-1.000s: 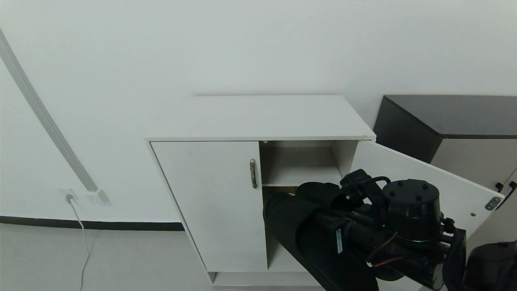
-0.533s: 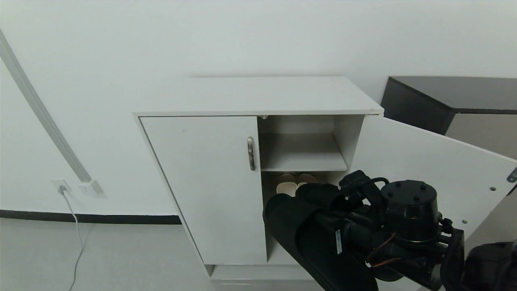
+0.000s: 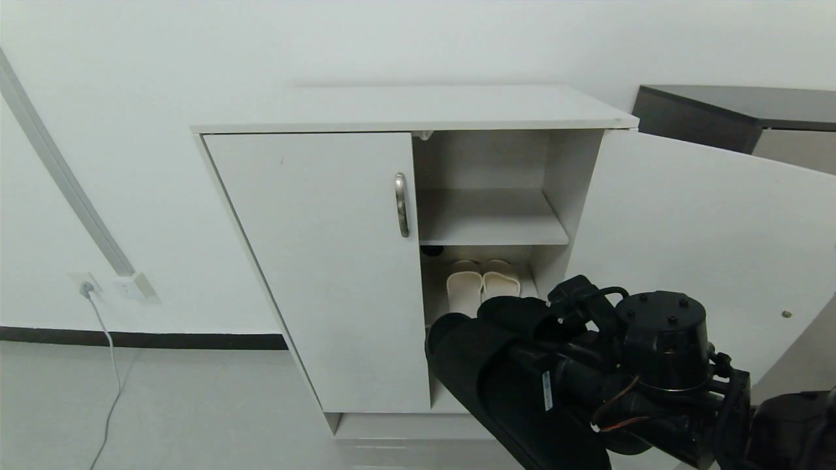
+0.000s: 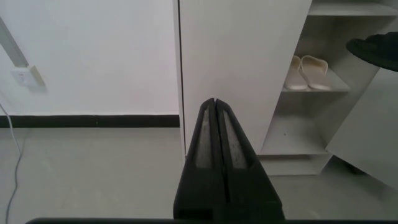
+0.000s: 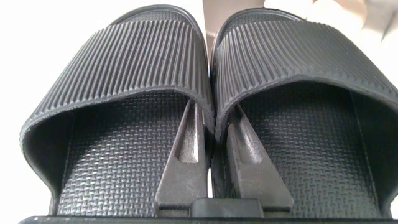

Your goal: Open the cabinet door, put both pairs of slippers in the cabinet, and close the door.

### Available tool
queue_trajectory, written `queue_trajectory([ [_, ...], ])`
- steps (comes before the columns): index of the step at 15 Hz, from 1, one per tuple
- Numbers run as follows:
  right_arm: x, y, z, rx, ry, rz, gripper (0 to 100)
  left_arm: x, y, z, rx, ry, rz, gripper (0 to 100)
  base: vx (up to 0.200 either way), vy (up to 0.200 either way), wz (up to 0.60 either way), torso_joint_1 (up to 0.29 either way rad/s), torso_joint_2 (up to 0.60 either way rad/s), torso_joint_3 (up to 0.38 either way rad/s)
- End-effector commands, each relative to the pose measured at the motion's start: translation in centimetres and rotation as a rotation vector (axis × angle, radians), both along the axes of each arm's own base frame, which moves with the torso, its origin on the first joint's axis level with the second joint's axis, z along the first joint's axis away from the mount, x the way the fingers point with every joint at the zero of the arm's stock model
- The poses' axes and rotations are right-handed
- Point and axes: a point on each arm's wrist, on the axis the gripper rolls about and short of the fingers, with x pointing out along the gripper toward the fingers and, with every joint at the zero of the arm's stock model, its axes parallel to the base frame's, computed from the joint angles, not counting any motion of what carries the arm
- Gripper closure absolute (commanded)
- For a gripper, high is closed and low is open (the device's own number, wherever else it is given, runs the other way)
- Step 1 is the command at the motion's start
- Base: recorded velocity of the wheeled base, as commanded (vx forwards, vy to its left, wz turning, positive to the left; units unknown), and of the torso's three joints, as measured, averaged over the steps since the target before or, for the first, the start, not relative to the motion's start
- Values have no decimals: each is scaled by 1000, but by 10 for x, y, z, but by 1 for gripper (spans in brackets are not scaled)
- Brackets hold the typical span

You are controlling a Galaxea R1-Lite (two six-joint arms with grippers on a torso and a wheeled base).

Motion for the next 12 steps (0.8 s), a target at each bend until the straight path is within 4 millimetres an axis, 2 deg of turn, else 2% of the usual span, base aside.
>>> queue_trajectory([
  [1, 0, 0, 0, -1, 1, 0, 100, 0, 0, 0, 0, 0, 0, 100, 0, 0, 0, -36, 447, 398],
  [5, 0, 0, 0, -1, 1, 0, 100, 0, 0, 0, 0, 1, 0, 100, 0, 0, 0, -15, 374, 358],
  [12, 0, 0, 0, 0, -1, -1, 100, 0, 0, 0, 0, 1, 0, 100, 0, 0, 0, 1, 35, 32],
])
